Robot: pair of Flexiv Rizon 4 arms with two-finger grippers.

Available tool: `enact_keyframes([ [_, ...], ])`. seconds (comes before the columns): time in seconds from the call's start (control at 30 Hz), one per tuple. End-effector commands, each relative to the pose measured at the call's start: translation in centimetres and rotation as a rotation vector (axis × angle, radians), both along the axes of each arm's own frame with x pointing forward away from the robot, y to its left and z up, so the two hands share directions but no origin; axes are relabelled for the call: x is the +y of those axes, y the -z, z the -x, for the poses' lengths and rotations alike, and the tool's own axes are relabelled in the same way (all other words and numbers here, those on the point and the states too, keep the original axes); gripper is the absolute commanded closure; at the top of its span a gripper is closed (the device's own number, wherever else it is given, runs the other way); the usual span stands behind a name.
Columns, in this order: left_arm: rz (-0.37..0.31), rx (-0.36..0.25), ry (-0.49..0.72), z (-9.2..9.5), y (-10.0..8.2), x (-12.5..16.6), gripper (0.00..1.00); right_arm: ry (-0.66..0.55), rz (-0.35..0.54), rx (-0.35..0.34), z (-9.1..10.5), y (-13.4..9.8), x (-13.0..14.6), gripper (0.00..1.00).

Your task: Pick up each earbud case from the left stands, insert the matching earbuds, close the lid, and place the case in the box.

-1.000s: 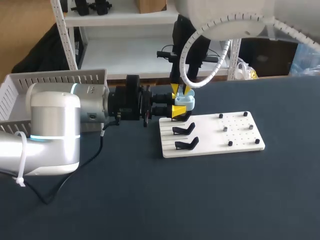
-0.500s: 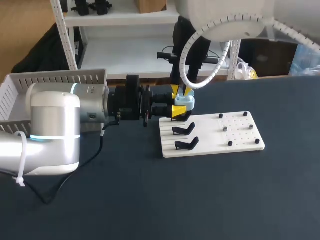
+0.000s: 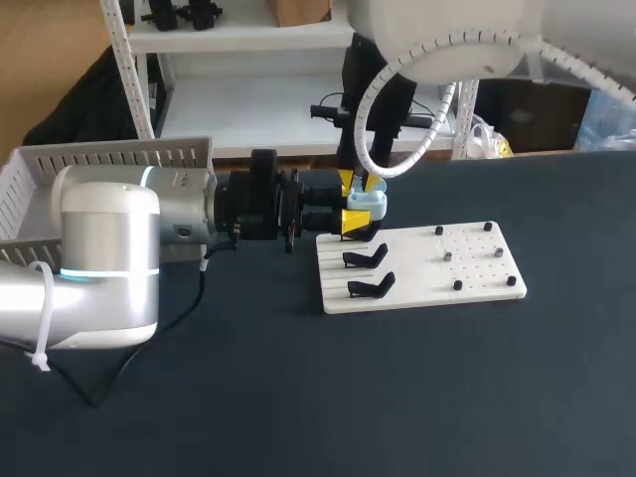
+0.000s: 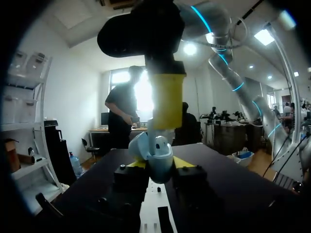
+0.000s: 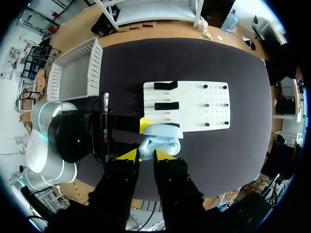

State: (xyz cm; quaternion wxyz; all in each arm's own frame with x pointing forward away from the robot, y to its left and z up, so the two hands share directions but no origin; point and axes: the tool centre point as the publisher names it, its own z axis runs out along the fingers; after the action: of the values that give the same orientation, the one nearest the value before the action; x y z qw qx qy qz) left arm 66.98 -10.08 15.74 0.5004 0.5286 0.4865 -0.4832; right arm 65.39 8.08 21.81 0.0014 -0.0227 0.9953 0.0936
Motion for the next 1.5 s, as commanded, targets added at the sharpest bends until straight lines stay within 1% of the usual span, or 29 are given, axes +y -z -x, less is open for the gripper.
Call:
enact_keyframes([
  [0.03,0.003,-0.002,-0.001,0.02,0.04,0.03,1.0,0.004,0.003,-0.007,0.26,-0.24,0.06,1.0],
  [0.6,0.003,-0.002,-0.001,0.02,0.04,0.03,1.0,0.014,0.002,-0.004,0.57,-0.02,-0.26,1.0],
  [1.5,0.003,-0.002,-0.001,0.02,0.04,0.03,1.0,0.019,0.003,0.007,0.21,0.42,-0.37,1.0],
])
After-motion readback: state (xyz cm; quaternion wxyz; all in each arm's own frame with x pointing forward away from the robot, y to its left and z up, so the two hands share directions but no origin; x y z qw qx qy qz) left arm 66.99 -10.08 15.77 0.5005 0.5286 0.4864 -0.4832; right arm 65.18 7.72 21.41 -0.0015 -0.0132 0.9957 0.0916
